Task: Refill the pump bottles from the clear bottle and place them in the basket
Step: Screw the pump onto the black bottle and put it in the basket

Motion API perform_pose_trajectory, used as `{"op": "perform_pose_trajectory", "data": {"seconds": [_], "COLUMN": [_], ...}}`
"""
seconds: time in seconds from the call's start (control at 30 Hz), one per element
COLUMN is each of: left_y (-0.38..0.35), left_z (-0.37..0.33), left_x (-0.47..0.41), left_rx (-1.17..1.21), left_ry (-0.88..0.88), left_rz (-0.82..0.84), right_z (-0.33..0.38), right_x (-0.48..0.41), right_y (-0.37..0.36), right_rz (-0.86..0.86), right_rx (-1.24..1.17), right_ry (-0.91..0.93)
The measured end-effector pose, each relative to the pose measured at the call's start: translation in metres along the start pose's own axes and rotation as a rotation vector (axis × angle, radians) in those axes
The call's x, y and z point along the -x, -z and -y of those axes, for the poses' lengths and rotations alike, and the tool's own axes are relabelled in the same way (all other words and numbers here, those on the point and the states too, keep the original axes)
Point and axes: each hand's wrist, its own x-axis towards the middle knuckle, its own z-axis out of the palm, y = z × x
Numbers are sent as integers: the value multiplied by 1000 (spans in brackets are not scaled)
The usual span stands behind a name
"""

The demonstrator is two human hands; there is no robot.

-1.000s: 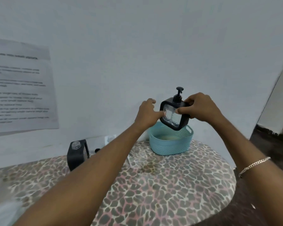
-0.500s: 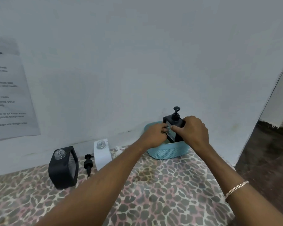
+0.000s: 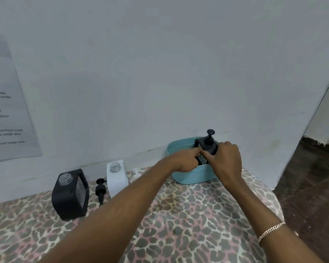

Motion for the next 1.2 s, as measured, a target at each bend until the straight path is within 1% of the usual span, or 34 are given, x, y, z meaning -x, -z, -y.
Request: {"op": "perform_pose_trajectory", "data": {"seconds": [0.13,0.4,0.57,0.73,0.8,0.9,1.07,1.2], "left_y": [2,7,7,8,6,3,-5,-14], "left_z": [-2,-8,-9,-13,-12,-8,7,19], "left_x": [-3,-6,-8,-1,2,10,35,61], "left_rx": [-38,-82,-90,-111,-93,14,250,325], "left_ry": [13,0,-10,-18,-29,-43,-106,-169], "left_rz": [50,83,89,67,8,-132,-431,-598], "right_z": [0,5,8,9,8,5,7,23], "right_x": [0,-2,-1,2,3,6,25,48], "right_y": [-3,4,10,10,10,10,16,28], "right_rz": [-2,108,154,160,160,137,18,-31], "right_rx": [50,29,29,56,35,-42,-217,-319], "right_ry": [-6,-59,-78,-65,-67,-59,14,63]}}
